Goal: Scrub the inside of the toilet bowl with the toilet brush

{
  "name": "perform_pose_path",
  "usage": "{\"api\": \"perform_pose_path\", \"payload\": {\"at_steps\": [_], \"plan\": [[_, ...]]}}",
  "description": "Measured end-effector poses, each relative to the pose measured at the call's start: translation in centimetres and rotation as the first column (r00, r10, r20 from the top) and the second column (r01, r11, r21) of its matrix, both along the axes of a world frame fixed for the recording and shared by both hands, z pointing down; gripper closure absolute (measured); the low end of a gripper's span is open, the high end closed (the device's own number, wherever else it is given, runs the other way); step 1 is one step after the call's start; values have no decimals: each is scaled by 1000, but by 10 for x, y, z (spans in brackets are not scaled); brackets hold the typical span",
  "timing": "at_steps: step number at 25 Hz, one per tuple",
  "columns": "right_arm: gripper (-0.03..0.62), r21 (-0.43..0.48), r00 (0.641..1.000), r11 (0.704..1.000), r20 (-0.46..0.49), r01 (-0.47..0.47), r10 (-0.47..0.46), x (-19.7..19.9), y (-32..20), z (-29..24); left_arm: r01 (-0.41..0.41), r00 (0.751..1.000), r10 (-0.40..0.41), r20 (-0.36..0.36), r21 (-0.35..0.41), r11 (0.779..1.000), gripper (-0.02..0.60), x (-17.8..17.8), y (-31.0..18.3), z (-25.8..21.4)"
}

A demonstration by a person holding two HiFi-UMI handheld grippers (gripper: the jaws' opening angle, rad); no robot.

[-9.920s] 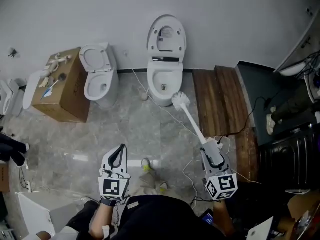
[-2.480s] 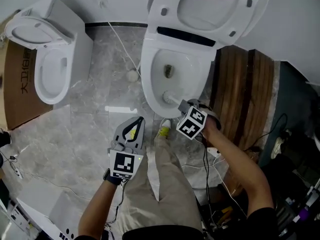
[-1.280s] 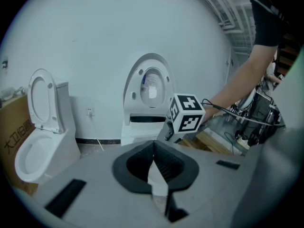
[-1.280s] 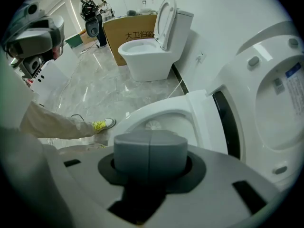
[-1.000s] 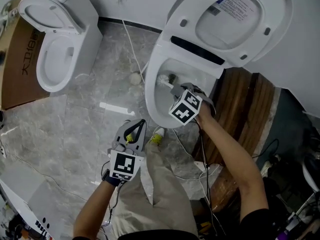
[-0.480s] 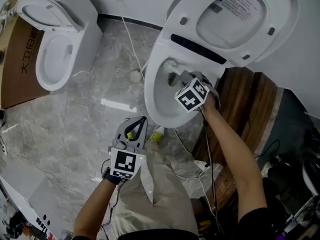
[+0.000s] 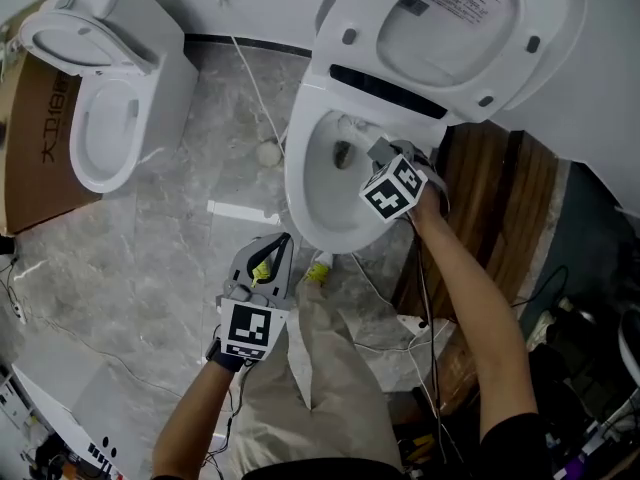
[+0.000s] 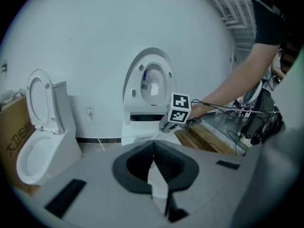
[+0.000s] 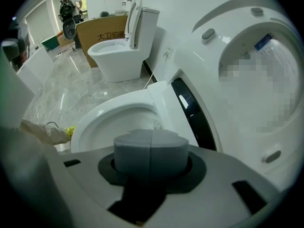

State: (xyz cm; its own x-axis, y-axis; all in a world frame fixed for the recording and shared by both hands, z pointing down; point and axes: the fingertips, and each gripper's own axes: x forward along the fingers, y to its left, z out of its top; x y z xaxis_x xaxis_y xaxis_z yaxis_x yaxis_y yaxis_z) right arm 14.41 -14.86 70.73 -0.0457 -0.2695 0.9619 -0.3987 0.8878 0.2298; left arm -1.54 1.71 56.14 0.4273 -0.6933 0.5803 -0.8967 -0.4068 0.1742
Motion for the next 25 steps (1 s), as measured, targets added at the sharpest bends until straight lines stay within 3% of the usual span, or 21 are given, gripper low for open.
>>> {"api": "perform_pose_path", "payload": {"at_steps": [14, 25], "plan": [[448, -38, 991, 992, -61, 119, -121, 6, 36, 37, 6, 1000, -5, 19, -29, 1000, 571, -5, 19, 9], [448, -49, 987, 993, -119, 107, -112, 20, 33, 60, 63, 998, -62, 21, -51, 997, 571, -16, 25, 17]]}}
